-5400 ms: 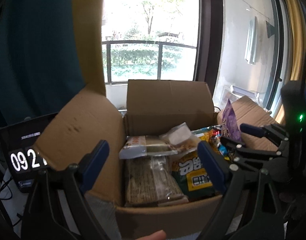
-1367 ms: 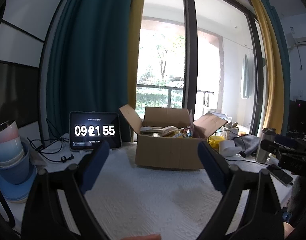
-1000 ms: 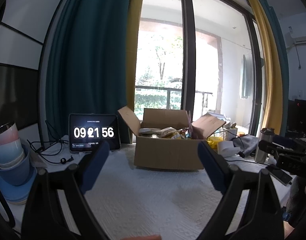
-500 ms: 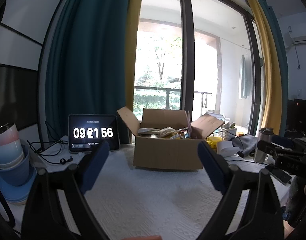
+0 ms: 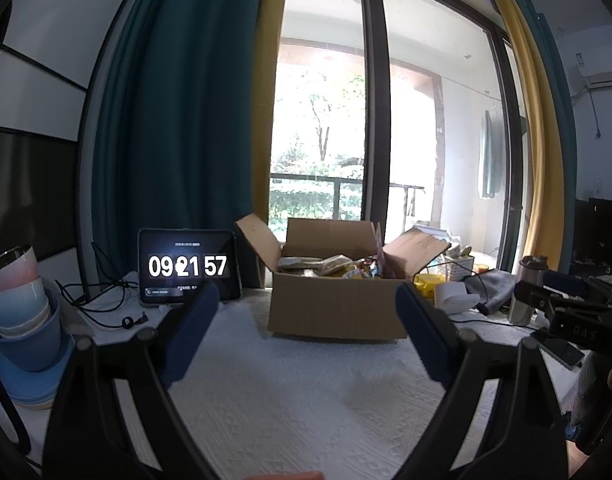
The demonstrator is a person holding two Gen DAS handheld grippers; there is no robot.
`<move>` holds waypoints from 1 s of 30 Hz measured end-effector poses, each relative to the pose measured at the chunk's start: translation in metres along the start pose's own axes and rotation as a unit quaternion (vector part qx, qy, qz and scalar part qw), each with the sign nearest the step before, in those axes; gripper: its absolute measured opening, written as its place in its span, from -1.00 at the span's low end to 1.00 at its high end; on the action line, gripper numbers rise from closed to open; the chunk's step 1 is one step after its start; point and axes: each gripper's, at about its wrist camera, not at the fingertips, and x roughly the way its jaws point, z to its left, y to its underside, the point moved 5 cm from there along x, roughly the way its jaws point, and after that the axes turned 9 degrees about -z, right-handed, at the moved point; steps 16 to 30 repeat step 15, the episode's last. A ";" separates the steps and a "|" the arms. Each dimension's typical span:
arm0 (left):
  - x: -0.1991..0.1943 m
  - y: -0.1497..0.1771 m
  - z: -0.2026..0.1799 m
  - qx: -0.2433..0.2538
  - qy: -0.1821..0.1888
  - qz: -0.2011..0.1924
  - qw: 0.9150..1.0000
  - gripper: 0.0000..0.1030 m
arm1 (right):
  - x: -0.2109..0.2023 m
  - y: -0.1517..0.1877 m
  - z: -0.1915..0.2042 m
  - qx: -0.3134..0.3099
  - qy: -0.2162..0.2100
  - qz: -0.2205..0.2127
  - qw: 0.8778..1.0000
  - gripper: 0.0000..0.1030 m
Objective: Organize snacks
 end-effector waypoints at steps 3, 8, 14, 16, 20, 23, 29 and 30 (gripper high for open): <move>-0.001 0.000 0.003 0.000 0.000 0.000 1.000 0.77 | 0.000 0.000 0.000 0.000 0.000 0.000 1.000 0.37; 0.000 0.001 0.006 0.001 -0.001 0.002 1.000 0.77 | 0.001 0.002 0.002 0.001 -0.002 0.002 1.000 0.36; 0.004 0.004 0.007 0.005 0.001 0.004 1.000 0.77 | 0.005 0.005 0.002 0.002 -0.003 0.007 1.000 0.37; 0.006 0.006 0.006 0.006 0.002 0.008 1.000 0.77 | 0.007 0.006 0.001 0.003 -0.003 0.009 1.000 0.37; 0.006 0.006 0.006 0.006 0.002 0.008 1.000 0.77 | 0.007 0.006 0.001 0.003 -0.003 0.009 1.000 0.37; 0.006 0.006 0.006 0.006 0.002 0.008 1.000 0.77 | 0.007 0.006 0.001 0.003 -0.003 0.009 1.000 0.37; 0.006 0.006 0.006 0.006 0.002 0.008 1.000 0.77 | 0.007 0.006 0.001 0.003 -0.003 0.009 1.000 0.37; 0.006 0.006 0.006 0.006 0.002 0.008 1.000 0.77 | 0.007 0.006 0.001 0.003 -0.003 0.009 1.000 0.37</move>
